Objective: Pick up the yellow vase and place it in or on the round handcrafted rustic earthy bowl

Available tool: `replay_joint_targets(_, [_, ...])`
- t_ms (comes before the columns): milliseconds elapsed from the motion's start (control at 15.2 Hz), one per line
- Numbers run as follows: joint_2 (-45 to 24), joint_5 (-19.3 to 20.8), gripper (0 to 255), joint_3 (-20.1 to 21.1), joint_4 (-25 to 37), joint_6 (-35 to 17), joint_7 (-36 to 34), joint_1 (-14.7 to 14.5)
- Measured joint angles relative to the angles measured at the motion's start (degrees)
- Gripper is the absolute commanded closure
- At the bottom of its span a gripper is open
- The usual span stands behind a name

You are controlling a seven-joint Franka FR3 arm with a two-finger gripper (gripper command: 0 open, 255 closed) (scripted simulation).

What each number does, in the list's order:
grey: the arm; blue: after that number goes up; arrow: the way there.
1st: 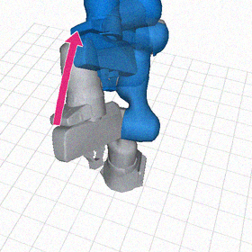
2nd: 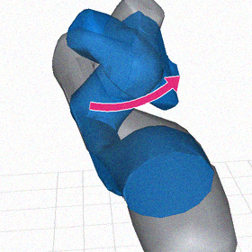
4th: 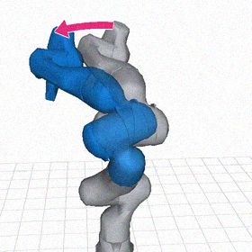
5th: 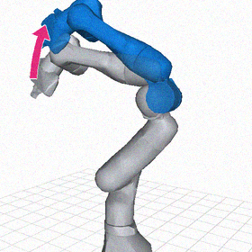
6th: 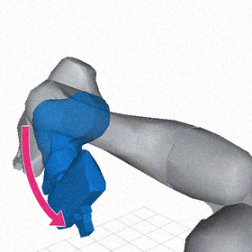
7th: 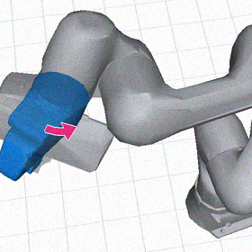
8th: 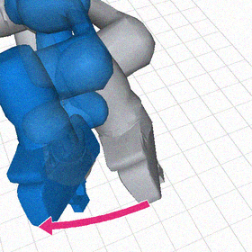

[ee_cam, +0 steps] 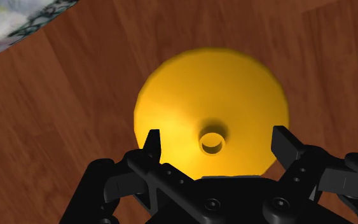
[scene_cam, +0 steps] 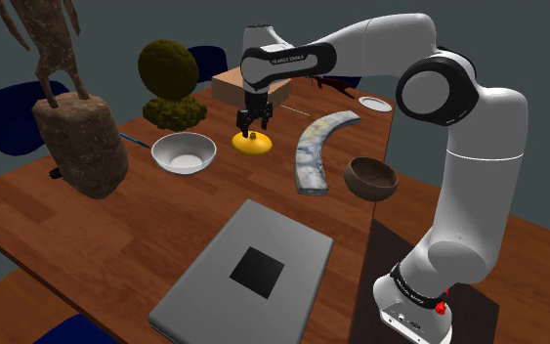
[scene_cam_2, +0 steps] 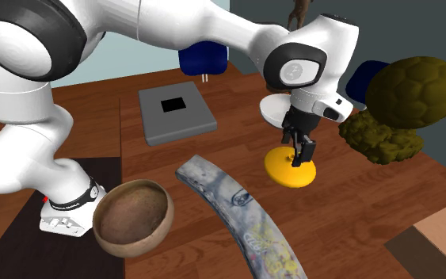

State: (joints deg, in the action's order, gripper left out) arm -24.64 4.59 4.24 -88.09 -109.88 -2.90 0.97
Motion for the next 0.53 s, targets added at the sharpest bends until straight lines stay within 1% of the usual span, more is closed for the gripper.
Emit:
replay_joint_targets(66, [0.0,0.0,0,0.0,0.0,0.0,0.0,0.0])
replay_joint_targets(132, [0.0,0.0,255,0.0,0.0,0.0,0.0,0.0])
replay_joint_targets(528, [0.1,0.0,255,0.0,0.0,0.0,0.0,0.0])
